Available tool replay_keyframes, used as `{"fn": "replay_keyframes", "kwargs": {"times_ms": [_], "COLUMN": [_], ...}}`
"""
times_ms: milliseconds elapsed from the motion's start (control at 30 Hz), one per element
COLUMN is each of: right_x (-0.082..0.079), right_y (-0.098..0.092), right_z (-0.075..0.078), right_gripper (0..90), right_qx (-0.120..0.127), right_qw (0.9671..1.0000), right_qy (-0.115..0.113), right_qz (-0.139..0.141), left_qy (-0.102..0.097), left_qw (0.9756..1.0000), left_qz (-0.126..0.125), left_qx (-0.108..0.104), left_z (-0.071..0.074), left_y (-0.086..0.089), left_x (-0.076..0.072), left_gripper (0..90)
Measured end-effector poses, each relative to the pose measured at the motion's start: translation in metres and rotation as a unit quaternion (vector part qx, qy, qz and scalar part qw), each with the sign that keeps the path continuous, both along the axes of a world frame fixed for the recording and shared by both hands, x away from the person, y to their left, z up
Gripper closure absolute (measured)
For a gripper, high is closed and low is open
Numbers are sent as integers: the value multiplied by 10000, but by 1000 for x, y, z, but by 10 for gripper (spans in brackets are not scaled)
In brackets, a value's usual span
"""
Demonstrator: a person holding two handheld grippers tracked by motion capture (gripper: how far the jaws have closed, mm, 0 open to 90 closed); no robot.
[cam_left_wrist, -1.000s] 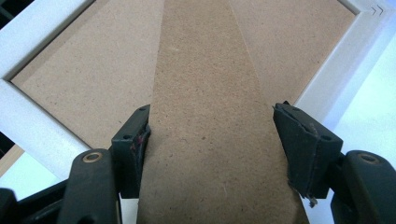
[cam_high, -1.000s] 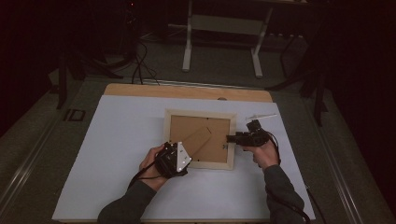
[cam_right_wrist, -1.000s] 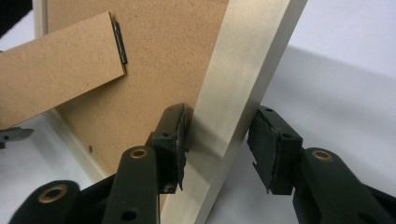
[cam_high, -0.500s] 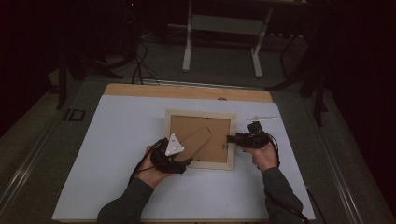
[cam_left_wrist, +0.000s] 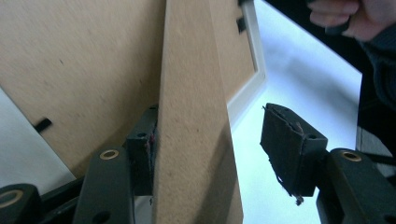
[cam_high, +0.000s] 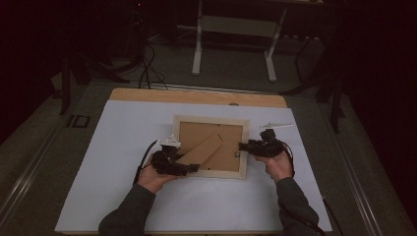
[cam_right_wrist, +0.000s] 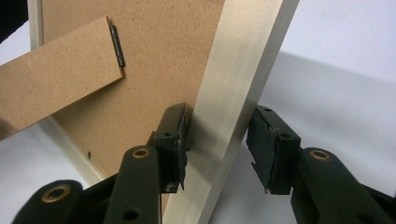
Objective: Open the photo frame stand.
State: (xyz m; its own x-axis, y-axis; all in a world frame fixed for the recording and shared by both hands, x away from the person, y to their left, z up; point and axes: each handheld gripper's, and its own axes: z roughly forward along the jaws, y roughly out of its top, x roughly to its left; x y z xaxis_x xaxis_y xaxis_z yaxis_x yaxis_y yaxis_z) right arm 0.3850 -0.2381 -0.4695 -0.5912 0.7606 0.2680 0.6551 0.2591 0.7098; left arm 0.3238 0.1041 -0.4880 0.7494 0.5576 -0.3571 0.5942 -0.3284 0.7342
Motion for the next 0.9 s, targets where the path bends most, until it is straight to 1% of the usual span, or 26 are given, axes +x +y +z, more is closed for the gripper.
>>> {"fn": "replay_keyframes", "kwargs": {"times_ms": [67,100,133,200,267,367,400,433,467,500,667,767,900], "right_x": [-1,-1,-2,-3,-3,-4,-4,-5,-5,-5,-8,-9,-11], "right_y": [0,0,0,1,1,1,1,1,1,1,2,2,0], "right_z": [0,1,1,1,2,2,2,2,2,2,4,7,8], "right_gripper": [577,577,577,577,577,578,578,579,579,579,583,587,595], "right_qx": [-16,-17,-17,-36,-49,-44,-44,-50,-50,-70,-151,-197,-159], "right_qw": [10000,10000,10000,10000,9999,9999,9999,9998,9998,9997,9991,9985,9978], "right_qy": [-12,-26,-46,-75,-90,-125,-125,-171,-171,-224,-375,-487,-606], "right_qz": [-3,-7,1,6,9,4,4,-16,-16,-63,-106,-139,-216], "left_qy": [135,167,151,107,94,-28,-28,-96,-96,-170,-328,-445,-542], "left_qw": [9997,9995,9993,9993,9994,9993,9993,9992,9992,9990,9979,9972,9965], "left_qz": [-88,-132,-147,-86,-109,-162,-162,-170,-170,-169,-169,-133,-89], "left_qx": [191,250,297,338,309,322,322,347,347,382,535,586,630], "left_z": [-3,-4,-4,-5,-4,-2,-2,-1,-1,0,0,0,1], "left_y": [-3,-4,-5,-5,-4,-6,-6,-7,-7,-9,-13,-16,-18], "left_x": [1,1,0,0,0,-3,-3,-4,-4,-5,-7,-8,-9], "left_gripper": [473,478,498,557,587,609,614,619,620,623,625,630,637]}}
